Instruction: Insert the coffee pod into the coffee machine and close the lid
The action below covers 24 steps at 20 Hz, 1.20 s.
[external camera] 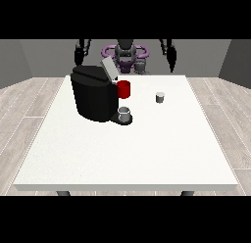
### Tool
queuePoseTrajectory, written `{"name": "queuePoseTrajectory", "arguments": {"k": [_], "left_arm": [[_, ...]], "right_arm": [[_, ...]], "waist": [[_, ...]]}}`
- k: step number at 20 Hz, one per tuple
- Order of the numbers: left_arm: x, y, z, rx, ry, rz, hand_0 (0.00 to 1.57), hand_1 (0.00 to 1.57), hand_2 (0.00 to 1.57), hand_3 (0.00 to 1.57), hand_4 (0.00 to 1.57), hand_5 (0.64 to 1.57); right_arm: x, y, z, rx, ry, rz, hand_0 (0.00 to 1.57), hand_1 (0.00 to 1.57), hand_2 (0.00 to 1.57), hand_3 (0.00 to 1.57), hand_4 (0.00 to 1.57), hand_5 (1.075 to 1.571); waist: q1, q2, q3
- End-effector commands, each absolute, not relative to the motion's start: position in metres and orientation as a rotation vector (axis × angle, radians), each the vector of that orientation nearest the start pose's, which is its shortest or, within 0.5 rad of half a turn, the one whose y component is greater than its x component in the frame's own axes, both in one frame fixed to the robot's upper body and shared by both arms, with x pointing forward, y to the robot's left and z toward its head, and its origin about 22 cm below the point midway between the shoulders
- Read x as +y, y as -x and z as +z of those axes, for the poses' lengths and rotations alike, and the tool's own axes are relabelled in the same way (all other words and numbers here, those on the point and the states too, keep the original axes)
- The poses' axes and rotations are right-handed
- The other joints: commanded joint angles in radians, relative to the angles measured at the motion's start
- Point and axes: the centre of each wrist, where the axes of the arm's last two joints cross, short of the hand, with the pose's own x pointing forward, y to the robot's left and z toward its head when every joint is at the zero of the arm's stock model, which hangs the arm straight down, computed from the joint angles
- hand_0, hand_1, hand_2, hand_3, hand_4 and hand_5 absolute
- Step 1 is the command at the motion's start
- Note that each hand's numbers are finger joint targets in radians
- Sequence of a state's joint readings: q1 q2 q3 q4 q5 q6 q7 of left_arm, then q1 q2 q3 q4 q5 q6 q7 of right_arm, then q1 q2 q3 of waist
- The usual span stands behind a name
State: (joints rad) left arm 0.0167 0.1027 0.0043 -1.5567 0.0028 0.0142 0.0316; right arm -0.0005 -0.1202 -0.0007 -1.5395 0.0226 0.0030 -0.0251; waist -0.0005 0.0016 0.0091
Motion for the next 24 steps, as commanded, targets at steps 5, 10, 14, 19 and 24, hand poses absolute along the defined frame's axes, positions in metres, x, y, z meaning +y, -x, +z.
{"name": "queuePoseTrajectory", "arguments": {"k": [5, 10, 14, 19, 24], "left_arm": [[0.249, -0.230, -0.004, -1.673, 0.053, -0.111, 0.00, 0.00, 0.00, 0.00, 0.27, 1.571], [0.265, -0.237, 0.001, -1.709, -0.036, -0.207, 0.00, 0.00, 0.00, 0.00, 0.31, 1.571], [0.293, -0.262, 0.019, -1.696, -0.213, -0.286, 0.00, 0.00, 0.00, 0.00, 0.00, 1.571], [0.320, -0.287, 0.033, -1.601, -0.187, -0.269, 0.00, 0.00, 0.00, 0.00, 0.00, 1.571], [0.317, -0.316, 0.045, -1.541, -0.226, -0.312, 0.00, 0.00, 0.00, 0.00, 0.00, 1.571]], "right_arm": [[-0.271, -0.240, -0.012, -1.488, 0.091, 0.070, 0.00, 0.00, 0.00, 0.00, 0.13, 1.571], [-0.261, -0.242, -0.009, -1.627, 0.181, -0.119, 0.00, 0.00, 0.00, 0.00, 0.09, 1.571], [-0.250, -0.246, 0.004, -1.661, 0.128, -0.078, 0.00, 0.00, 0.00, 0.00, 0.27, 1.571], [-0.239, -0.249, 0.006, -1.683, 0.101, -0.105, 0.00, 0.00, 0.00, 0.00, 0.17, 1.571], [-0.234, -0.261, 0.013, -1.721, 0.079, -0.075, 0.00, 0.00, 0.00, 0.00, 0.19, 1.571]], "waist": [[0.027, -0.033, -0.0093], [-0.013, -0.031, -0.0090], [-0.074, 0.008, -0.0091], [-0.090, 0.042, -0.0092], [-0.117, 0.088, -0.0091]]}}
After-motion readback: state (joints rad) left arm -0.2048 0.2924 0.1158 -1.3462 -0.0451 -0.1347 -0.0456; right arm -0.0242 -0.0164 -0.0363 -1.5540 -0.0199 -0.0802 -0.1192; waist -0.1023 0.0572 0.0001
